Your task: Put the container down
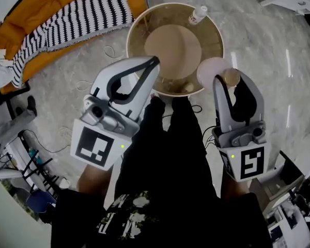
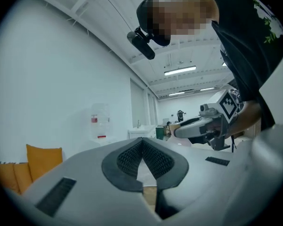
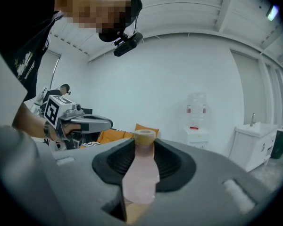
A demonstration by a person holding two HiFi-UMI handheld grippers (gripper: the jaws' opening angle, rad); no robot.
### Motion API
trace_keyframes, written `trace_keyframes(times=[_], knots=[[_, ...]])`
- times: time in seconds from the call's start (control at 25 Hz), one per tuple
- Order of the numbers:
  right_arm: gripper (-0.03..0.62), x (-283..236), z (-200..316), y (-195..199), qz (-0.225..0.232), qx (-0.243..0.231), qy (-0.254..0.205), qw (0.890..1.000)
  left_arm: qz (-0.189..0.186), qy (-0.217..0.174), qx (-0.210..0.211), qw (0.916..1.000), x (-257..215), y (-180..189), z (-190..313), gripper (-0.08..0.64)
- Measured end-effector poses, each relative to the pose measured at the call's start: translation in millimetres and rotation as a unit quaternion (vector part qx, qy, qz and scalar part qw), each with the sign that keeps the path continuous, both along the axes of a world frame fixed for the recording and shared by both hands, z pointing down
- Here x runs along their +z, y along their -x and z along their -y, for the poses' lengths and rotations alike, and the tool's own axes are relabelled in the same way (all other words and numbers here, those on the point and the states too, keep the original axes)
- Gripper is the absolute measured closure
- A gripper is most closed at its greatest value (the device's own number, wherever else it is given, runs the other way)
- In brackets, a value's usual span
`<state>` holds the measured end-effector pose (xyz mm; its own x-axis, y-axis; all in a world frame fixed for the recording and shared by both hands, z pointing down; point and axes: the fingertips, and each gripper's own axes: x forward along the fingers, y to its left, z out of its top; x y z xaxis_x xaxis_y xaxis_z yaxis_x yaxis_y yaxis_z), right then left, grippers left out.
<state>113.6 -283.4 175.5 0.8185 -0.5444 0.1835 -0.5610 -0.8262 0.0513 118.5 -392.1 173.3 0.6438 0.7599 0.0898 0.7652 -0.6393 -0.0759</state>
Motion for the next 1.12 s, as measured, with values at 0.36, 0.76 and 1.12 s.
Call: trace_keyframes(times=[0.36,0.76,1.12], knots=[[0.471,97,-9,-60,0.055,0.015,0.008,0.998,0.036,0.004,-0.006,0.9993,82,-61,-16,0.555],[0.472,240,-1,-129,0.113,-0.012,0.034,0.993,0.092,0.014,-0.033,0.9951,215,-118,-27,0.555],[0.472,365,27,-150,0.146,-0.072,0.041,0.986,0.127,0.011,-0.062,0.9899,327,-145,-25,0.555]])
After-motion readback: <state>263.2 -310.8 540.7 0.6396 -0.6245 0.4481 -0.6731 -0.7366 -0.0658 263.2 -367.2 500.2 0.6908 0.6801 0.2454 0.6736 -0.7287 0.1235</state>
